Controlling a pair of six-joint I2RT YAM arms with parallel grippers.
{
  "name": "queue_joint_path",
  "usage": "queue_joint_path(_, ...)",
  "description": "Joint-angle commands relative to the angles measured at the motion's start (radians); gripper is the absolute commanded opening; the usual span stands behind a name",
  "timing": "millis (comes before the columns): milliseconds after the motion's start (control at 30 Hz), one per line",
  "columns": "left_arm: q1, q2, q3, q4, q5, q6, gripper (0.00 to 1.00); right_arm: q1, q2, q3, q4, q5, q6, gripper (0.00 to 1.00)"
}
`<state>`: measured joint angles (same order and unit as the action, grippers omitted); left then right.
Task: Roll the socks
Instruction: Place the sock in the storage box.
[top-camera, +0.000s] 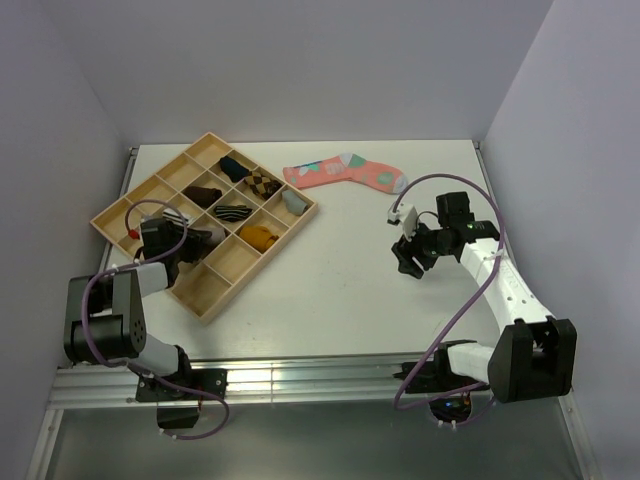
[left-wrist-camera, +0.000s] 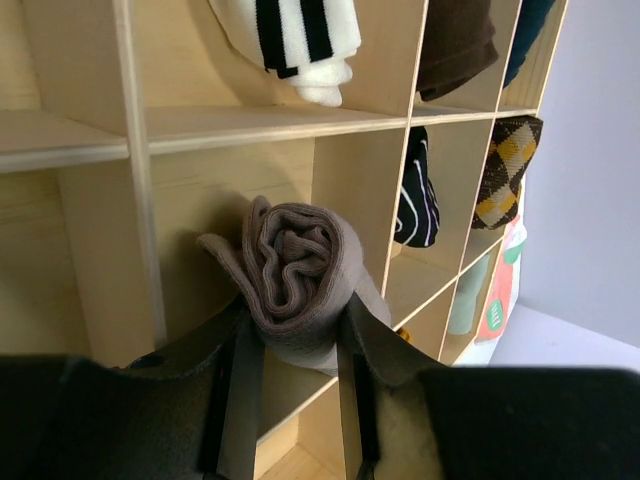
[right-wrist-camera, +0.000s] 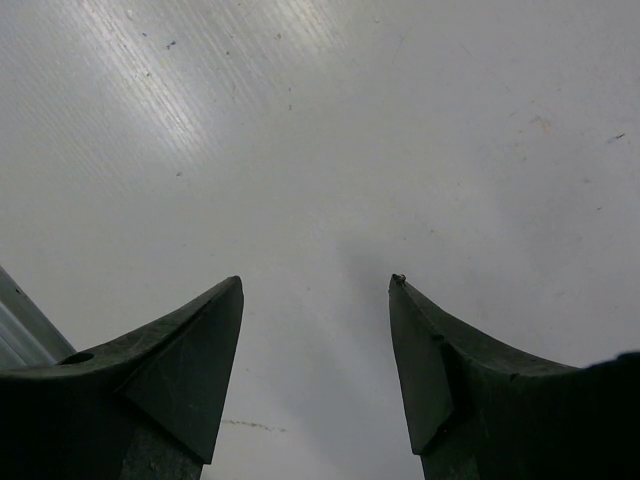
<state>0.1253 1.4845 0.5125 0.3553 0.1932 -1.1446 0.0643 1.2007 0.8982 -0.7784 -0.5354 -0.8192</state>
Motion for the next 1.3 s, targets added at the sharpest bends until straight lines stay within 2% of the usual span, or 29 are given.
queue_joint_path(0,0.002,0.028,0.037,-0.010,-0.030,-0.010,0.00,-0.011,-0.006,-0.005,0.001,0.005,-0.018,0.67)
queue_joint_path(167,0.002,0.065,0.064,-0.044,-0.047,-0.015,0.00,-0.015,-0.001,-0.010,-0.004,0.011,-0.024,0.67)
queue_joint_path(467,0.004,0.065,0.121,-0.206,-0.136,-0.041,0.00,-0.018,0.013,-0.016,-0.016,0.018,-0.038,0.67)
queue_joint_path(533,0.002,0.065,0.145,-0.251,-0.149,-0.030,0.05,-0.018,0.014,-0.010,-0.022,0.015,-0.041,0.67)
queue_joint_path(567,0.000,0.065,0.156,-0.274,-0.158,-0.029,0.11,-0.018,0.023,-0.007,-0.033,0.011,-0.044,0.67)
queue_joint_path(667,0.000,0.065,0.184,-0.329,-0.166,-0.030,0.20,-0.020,0.031,0.001,-0.036,0.012,-0.043,0.66)
queue_joint_path(767,0.000,0.082,0.221,-0.387,-0.163,-0.026,0.35,-0.020,0.031,0.005,-0.042,0.012,-0.041,0.66)
queue_joint_path(967,-0.007,0.077,0.244,-0.398,-0.150,-0.035,0.47,-0.018,0.036,0.019,-0.064,0.015,-0.049,0.66)
queue_joint_path(1267,-0.019,0.036,0.258,-0.411,-0.115,-0.038,0.50,-0.020,0.053,0.034,-0.079,0.015,-0.052,0.66)
